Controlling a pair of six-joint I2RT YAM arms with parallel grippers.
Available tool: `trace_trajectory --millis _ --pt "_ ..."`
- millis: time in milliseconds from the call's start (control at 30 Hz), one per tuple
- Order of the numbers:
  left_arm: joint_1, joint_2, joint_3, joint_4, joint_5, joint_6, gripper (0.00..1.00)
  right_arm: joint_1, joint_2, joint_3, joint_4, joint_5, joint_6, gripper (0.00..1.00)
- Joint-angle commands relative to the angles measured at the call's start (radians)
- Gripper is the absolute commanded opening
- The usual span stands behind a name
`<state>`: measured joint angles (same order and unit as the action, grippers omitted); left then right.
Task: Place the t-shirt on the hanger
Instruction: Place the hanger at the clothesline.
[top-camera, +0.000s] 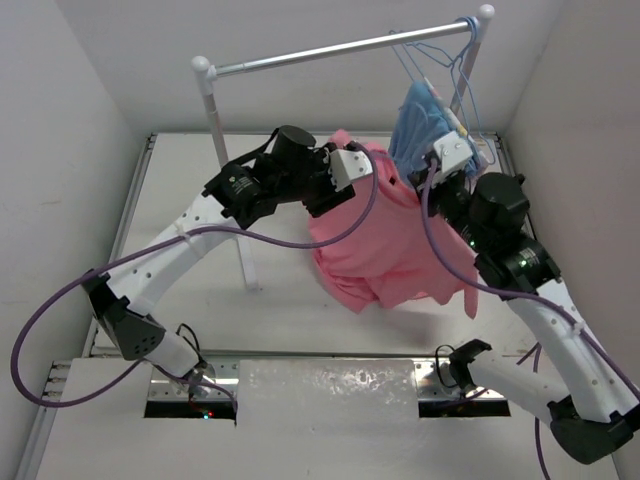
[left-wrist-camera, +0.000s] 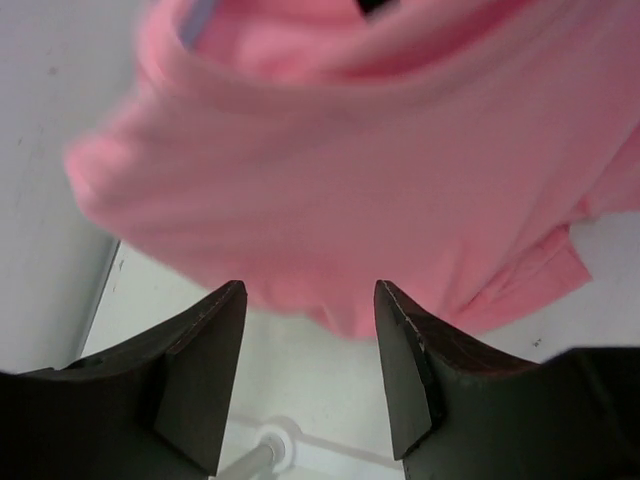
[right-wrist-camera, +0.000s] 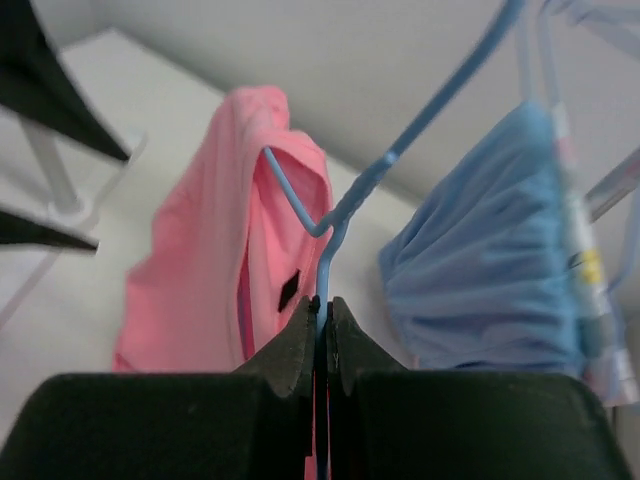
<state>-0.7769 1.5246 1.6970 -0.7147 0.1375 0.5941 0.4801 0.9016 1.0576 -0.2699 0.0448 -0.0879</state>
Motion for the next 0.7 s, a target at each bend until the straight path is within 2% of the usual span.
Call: trace_trajectory --millis 0,100,167,200,233,367,433,533,667 --pt "0.002 -0.084 0.079 -0.031 -0.090 -0.089 0.52 -0.003 0.005 0.154 -0.052 0.093 -0.003 0.00" --pt "0.002 -0.125 0.092 -0.055 -0.095 -0.074 0.53 -0.002 -0.003 0.177 -0.031 0.086 -0.012 0.00" --pt "0.002 -0.150 0.083 -0.061 -0.101 -0.070 0.53 -0.003 0.057 0.364 -0.099 0.081 -0.007 0.00" --pt "0.002 -0.180 0.043 -0.048 -0.099 -0.073 0.53 -0.002 0.083 0.515 -0.205 0.031 0.006 0.00" --pt "0.002 -0.181 0.043 -0.048 -0.096 -0.074 0.53 -0.003 0.083 0.528 -0.206 0.030 0.007 0.00" --pt "0.004 -0.207 -0.081 0.007 -0.010 -0.108 0.54 -0.002 -0.003 0.431 -0.169 0.015 0.022 0.00" --pt "0.002 -0.195 -0.134 0.056 0.125 -0.132 0.55 -0.003 -0.035 0.385 -0.140 0.003 0.036 0.00" --pt "0.002 -0.150 -0.168 0.074 0.229 -0.165 0.55 -0.003 -0.041 0.346 -0.146 -0.002 0.042 0.00" --pt "0.002 -0.122 -0.112 0.031 0.177 -0.137 0.54 -0.003 -0.084 0.194 -0.049 0.013 0.063 0.00"
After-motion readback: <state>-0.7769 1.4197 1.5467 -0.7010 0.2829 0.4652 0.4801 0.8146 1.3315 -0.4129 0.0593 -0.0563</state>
